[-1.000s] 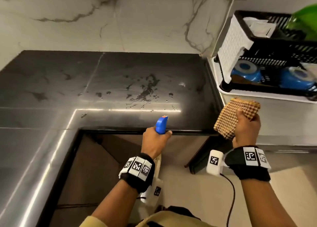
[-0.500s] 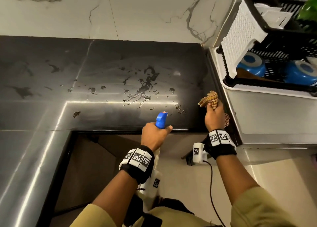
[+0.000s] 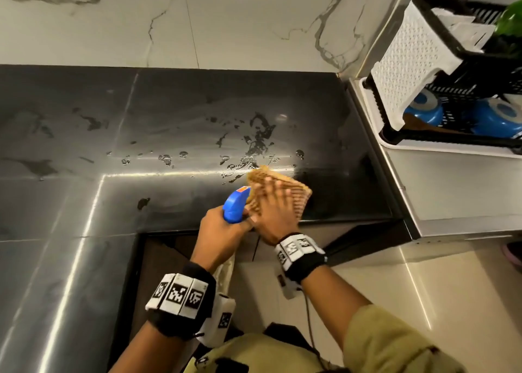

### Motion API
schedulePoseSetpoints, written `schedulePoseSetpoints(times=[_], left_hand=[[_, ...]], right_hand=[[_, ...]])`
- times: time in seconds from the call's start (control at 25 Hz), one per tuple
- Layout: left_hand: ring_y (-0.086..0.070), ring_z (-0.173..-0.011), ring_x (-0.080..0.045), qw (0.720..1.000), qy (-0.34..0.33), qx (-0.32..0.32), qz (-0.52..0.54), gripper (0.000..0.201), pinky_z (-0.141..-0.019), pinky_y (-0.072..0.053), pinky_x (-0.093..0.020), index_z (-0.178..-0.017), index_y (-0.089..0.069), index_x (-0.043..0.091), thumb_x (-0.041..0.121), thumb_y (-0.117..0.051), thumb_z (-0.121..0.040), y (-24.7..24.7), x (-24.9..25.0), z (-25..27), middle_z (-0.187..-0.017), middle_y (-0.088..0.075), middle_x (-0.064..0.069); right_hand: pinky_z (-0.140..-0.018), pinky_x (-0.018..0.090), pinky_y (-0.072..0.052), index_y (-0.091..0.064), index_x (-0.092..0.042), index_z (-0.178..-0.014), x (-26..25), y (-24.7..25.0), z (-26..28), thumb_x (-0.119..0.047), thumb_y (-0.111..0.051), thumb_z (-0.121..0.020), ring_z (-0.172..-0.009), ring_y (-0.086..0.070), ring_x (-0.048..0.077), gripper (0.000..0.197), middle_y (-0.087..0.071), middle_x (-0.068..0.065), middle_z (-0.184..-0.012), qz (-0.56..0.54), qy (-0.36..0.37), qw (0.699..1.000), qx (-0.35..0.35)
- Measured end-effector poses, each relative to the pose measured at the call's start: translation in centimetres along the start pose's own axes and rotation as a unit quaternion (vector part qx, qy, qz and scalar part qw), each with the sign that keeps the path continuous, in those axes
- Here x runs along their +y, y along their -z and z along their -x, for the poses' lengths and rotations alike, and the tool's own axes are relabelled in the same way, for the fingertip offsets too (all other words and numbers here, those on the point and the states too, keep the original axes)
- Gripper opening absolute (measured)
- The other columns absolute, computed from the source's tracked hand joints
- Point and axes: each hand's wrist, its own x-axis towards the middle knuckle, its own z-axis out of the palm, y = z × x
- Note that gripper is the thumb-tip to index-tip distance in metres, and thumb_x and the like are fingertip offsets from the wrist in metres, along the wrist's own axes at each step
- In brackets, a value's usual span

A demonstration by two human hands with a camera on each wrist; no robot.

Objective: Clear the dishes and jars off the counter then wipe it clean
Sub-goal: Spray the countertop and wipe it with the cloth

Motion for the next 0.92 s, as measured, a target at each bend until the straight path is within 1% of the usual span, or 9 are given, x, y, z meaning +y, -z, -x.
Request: schedulePoseSetpoints(times=[0.08, 0.16, 0.32, 0.4, 0.48, 0.6, 0.76, 0.84, 0.92], left_hand=[[-0.055, -0.060, -0.020, 1.000, -0.001, -0.017, 0.000, 0.022, -0.070, -0.055, -0.050, -0.074, -0.065, 0.012, 0.030, -0.074, -0.067, 0.8, -0.2, -0.3, -0.066, -0.064, -0.014], [-0.057, -0.061, -0.020, 1.000, 0.001, -0.015, 0.003, 0.014, -0.071, -0.055, -0.048, -0.076, -0.067, 0.014, 0.023, -0.076, -0.074, 1.0, -0.4, -0.4, -0.067, -0.065, -0.011], [-0.060, -0.063, -0.018, 0.999, 0.011, -0.025, 0.031, 0.008, -0.071, -0.056, -0.043, -0.080, -0.068, 0.017, 0.020, -0.075, -0.080, 1.5, -0.8, -0.4, -0.069, -0.064, -0.005], [-0.060, -0.060, -0.016, 0.999, 0.012, -0.025, 0.032, 0.008, -0.068, -0.054, -0.039, -0.081, -0.068, 0.016, 0.020, -0.075, -0.080, 2.0, -1.1, -0.2, -0.067, -0.065, -0.005], [-0.061, -0.061, -0.018, 0.999, 0.014, -0.025, 0.029, 0.008, -0.070, -0.055, -0.041, -0.081, -0.069, 0.016, 0.021, -0.075, -0.080, 2.3, -1.1, -0.3, -0.069, -0.066, -0.008], [-0.061, -0.061, -0.019, 0.999, 0.018, -0.022, 0.026, 0.008, -0.072, -0.056, -0.045, -0.078, -0.068, 0.017, 0.019, -0.075, -0.080, 1.9, -0.6, -1.0, -0.068, -0.066, -0.007], [-0.056, -0.058, -0.022, 0.998, 0.032, -0.015, 0.059, 0.019, -0.067, -0.055, -0.055, -0.075, -0.065, 0.012, 0.026, -0.076, -0.069, -0.1, 0.9, -2.4, -0.063, -0.060, -0.008], [-0.059, -0.062, -0.034, 0.997, 0.029, -0.014, 0.073, 0.026, -0.066, -0.055, -0.061, -0.080, -0.065, 0.012, 0.031, -0.074, -0.065, -0.9, 1.8, -2.9, -0.068, -0.062, -0.017], [-0.064, -0.069, -0.037, 0.997, 0.018, -0.019, 0.074, 0.020, -0.071, -0.058, -0.053, -0.083, -0.068, 0.012, 0.026, -0.076, -0.071, -1.7, 2.8, -3.5, -0.076, -0.067, -0.018]], right_hand=[[-0.120, 0.046, 0.005, -0.008, -0.019, -0.155, -2.0, -0.4, 0.9, -0.057, 0.008, -0.069, -0.149, 0.004, 0.030, 0.095, 0.003, 0.007, -0.162, 0.038, 0.059, 0.996, -0.050], [-0.119, 0.044, 0.005, -0.007, -0.022, -0.155, 0.4, 0.0, 1.6, -0.059, 0.003, -0.076, -0.149, 0.003, 0.027, 0.088, 0.002, 0.004, -0.163, 0.055, 0.051, 0.996, -0.044], [-0.120, 0.049, -0.005, -0.007, -0.019, -0.155, 13.6, 1.8, 3.0, -0.048, -0.033, -0.099, -0.149, -0.002, 0.032, 0.068, -0.001, 0.008, -0.162, 0.045, -0.176, 0.982, 0.043], [-0.118, 0.052, -0.007, -0.010, -0.016, -0.154, 17.9, 3.9, 3.3, -0.046, -0.033, -0.100, -0.148, -0.003, 0.032, 0.067, -0.003, 0.009, -0.162, 0.002, -0.279, 0.959, 0.042], [-0.118, 0.052, -0.008, -0.011, -0.015, -0.154, 17.3, 4.6, 2.1, -0.048, -0.032, -0.099, -0.148, -0.003, 0.033, 0.068, -0.004, 0.010, -0.162, -0.008, -0.312, 0.949, 0.049], [-0.119, 0.052, -0.006, -0.010, -0.014, -0.154, 9.5, 3.2, -0.5, -0.050, -0.037, -0.097, -0.148, -0.004, 0.036, 0.073, -0.003, 0.012, -0.162, 0.030, -0.208, 0.977, 0.042], [-0.119, 0.051, 0.004, -0.005, -0.020, -0.155, -1.2, 0.6, -0.3, -0.044, -0.039, -0.098, -0.149, 0.006, 0.031, 0.071, 0.004, 0.007, -0.162, 0.090, 0.075, 0.989, -0.086], [-0.118, 0.046, 0.011, -0.004, -0.023, -0.155, -1.0, 1.1, 0.3, -0.040, -0.042, -0.098, -0.149, 0.009, 0.026, 0.071, 0.006, 0.002, -0.163, 0.069, 0.135, 0.982, -0.112], [-0.117, 0.044, 0.011, -0.002, -0.026, -0.154, 3.7, 2.2, 0.2, -0.045, -0.038, -0.099, -0.149, 0.011, 0.024, 0.069, 0.009, 0.000, -0.162, 0.059, 0.094, 0.990, -0.092]])
